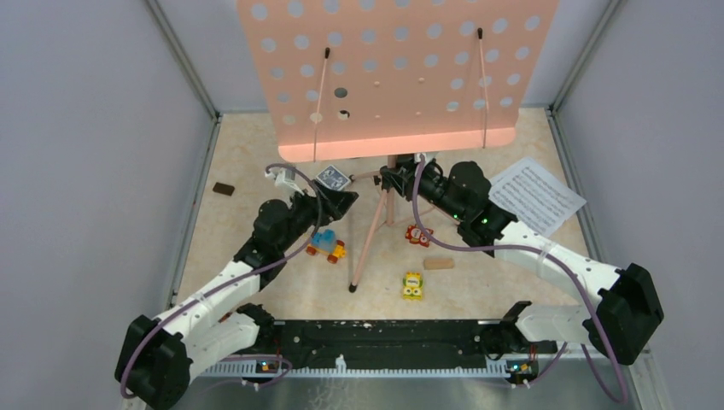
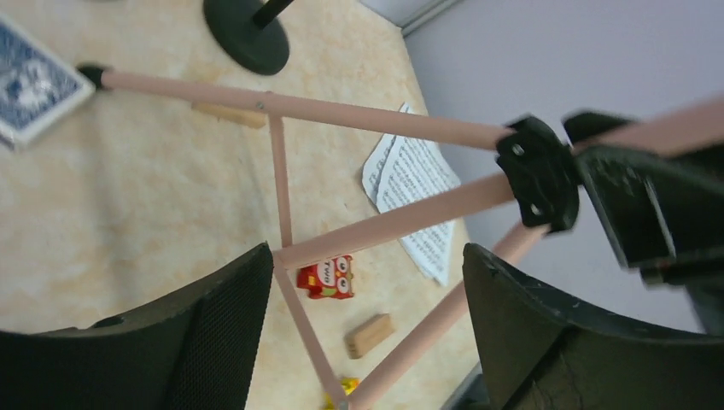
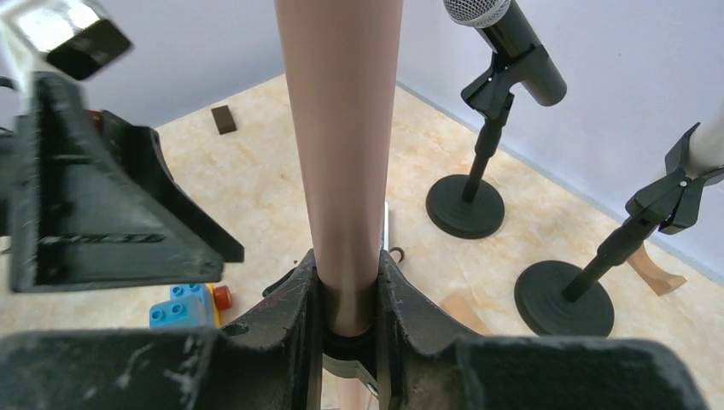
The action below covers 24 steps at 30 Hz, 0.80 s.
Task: Pack up the instrument practice props
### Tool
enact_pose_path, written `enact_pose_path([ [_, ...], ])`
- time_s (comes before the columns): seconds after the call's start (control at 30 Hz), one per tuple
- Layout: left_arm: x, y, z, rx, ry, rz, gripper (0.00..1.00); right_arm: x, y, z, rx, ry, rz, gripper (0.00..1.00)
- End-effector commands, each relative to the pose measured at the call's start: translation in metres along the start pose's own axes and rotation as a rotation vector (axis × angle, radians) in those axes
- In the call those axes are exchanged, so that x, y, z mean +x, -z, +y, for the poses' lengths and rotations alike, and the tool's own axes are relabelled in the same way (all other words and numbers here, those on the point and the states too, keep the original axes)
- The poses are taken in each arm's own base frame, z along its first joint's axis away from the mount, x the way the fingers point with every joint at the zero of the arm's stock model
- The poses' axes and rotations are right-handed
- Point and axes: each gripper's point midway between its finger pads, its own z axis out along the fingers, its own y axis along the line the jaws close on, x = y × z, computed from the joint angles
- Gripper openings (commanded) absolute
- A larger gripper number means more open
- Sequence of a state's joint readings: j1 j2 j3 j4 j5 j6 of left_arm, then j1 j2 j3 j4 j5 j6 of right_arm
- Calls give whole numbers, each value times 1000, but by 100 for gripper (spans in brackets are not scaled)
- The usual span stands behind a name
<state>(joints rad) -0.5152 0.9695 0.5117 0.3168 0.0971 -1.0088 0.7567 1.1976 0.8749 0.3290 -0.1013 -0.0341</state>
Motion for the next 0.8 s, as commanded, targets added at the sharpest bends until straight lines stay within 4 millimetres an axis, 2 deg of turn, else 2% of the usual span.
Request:
enact_pose_path([
  [0.0, -20, 22, -49, 360, -662, -183, 87, 36, 13, 41, -161, -59, 137, 0],
  [0.17, 11, 46, -69, 685, -1182, -243, 91, 39, 12, 41, -175, -31, 141, 0],
  [0.33, 15, 36, -76, 782, -1521, -267, 91, 39, 11, 43, -192, -15, 151, 0],
  [0.43, 13, 23, -76, 797, -1709, -266, 86, 37, 12, 44, -204, 4, 154, 0],
  [0.57, 10, 7, -77, 812, -1872, -238, 82, 35, 15, 46, -217, 21, 154, 0],
  [0.77, 4, -19, -80, 822, -1969, -235, 62, 40, 18, 48, -231, 19, 167, 0],
])
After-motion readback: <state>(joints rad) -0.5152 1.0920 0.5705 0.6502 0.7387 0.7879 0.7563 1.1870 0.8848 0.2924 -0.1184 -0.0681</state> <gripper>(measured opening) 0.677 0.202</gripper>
